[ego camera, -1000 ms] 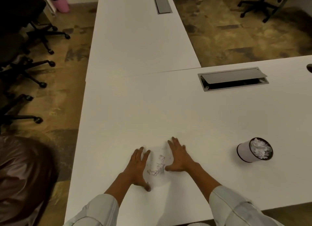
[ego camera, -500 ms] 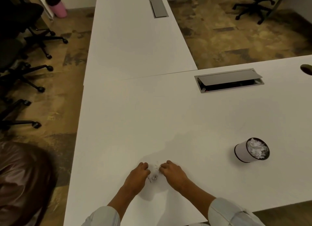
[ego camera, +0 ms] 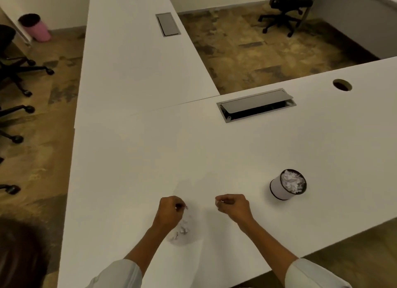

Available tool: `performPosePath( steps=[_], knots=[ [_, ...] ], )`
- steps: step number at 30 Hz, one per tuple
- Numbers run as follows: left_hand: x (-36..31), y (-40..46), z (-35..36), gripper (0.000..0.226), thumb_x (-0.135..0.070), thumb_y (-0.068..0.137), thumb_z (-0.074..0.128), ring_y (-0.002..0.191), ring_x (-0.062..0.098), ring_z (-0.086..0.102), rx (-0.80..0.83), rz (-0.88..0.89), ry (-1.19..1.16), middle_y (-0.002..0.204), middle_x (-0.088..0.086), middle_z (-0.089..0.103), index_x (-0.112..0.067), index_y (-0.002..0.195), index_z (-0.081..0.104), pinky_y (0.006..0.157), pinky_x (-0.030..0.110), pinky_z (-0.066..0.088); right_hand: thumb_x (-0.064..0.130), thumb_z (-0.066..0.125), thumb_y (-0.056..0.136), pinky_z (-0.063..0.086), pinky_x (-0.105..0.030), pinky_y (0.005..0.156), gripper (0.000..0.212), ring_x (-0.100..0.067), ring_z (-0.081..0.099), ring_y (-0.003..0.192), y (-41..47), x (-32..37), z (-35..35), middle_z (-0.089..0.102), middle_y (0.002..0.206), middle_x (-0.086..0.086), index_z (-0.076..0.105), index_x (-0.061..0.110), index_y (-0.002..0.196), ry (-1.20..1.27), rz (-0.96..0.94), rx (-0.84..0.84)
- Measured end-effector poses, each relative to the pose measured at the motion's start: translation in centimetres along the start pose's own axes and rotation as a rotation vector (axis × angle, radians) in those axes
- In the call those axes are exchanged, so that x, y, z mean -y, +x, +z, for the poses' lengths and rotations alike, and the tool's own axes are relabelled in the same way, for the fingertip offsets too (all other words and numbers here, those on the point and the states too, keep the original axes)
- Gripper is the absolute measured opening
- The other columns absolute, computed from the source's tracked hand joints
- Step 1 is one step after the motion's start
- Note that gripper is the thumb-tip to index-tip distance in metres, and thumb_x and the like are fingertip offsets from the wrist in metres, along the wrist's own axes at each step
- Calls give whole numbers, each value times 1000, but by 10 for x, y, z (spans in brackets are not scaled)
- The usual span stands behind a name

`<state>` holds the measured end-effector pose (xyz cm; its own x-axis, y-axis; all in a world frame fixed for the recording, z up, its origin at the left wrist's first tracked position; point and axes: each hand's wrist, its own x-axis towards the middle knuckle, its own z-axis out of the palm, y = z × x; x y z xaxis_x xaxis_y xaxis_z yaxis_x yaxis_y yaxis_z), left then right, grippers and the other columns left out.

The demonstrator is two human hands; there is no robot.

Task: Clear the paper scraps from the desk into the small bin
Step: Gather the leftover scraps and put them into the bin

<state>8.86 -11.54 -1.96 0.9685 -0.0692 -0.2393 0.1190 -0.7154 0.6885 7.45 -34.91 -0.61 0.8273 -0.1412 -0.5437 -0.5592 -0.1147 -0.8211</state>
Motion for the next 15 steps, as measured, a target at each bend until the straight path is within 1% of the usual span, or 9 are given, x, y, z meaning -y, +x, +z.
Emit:
performPosePath(
  steps=[2,4,5,7,8,9,11,12,15],
  knots=[
    [-33,13,17,22,4,77,65,62,11,68,36,73,-48,73,1,75,-13,68,76,62,16,54,0,76,78,61,-30,77,11,-23,75,80,0,8,-35,77,83,-11,79,7,86,-13,-4,-99],
    [-72,25,37,21,3,77,67,63,9,68,61,154,-104,73,1,75,-14,68,76,63,16,55,-1,74,80,62,-28,75,10,-25,73,78,1,15,-72,76,84,-14,78,6,87,-55,-26,-187],
    [-91,32,47,20,3,76,67,64,8,68,73,197,-132,73,0,75,-14,69,76,64,16,55,-1,74,81,61,-23,71,10,-23,72,75,2,18,-91,76,85,-14,77,6,88,-89,-40,-229],
    [-130,45,66,20,1,76,66,64,6,68,105,278,-176,73,-1,75,-15,70,76,64,16,55,4,76,81,53,-7,62,10,-11,69,67,5,27,-126,76,82,-8,78,10,88,-177,-61,-322],
    [-149,51,75,19,0,76,66,65,6,68,122,316,-187,73,-1,76,-15,70,76,65,16,55,8,77,80,48,-3,59,9,-5,66,64,6,31,-142,75,79,-4,79,13,88,-234,-68,-377],
    [-167,57,85,18,-1,76,66,66,7,68,136,351,-192,73,0,76,-15,71,77,65,16,55,12,78,80,45,-3,60,8,-3,64,64,8,36,-157,74,78,-1,79,15,87,-299,-73,-434],
    [-203,68,104,14,-3,76,66,67,10,69,167,398,-191,76,3,77,-12,74,77,67,19,56,15,77,78,45,-12,70,10,-8,63,72,12,42,-182,76,83,-1,80,16,88,-386,-71,-514],
    [-219,72,113,11,-5,76,67,69,12,70,183,410,-184,77,5,77,-10,75,77,69,20,56,13,77,78,47,-16,72,12,-12,65,74,14,44,-191,77,86,-3,80,15,89,-399,-65,-530],
    [-258,82,141,10,-4,75,66,70,19,70,228,423,-156,76,11,76,-5,76,77,69,25,56,7,74,78,52,-21,73,17,-22,71,81,20,50,-212,78,92,-9,79,12,93,-476,-46,-506]
  ],
)
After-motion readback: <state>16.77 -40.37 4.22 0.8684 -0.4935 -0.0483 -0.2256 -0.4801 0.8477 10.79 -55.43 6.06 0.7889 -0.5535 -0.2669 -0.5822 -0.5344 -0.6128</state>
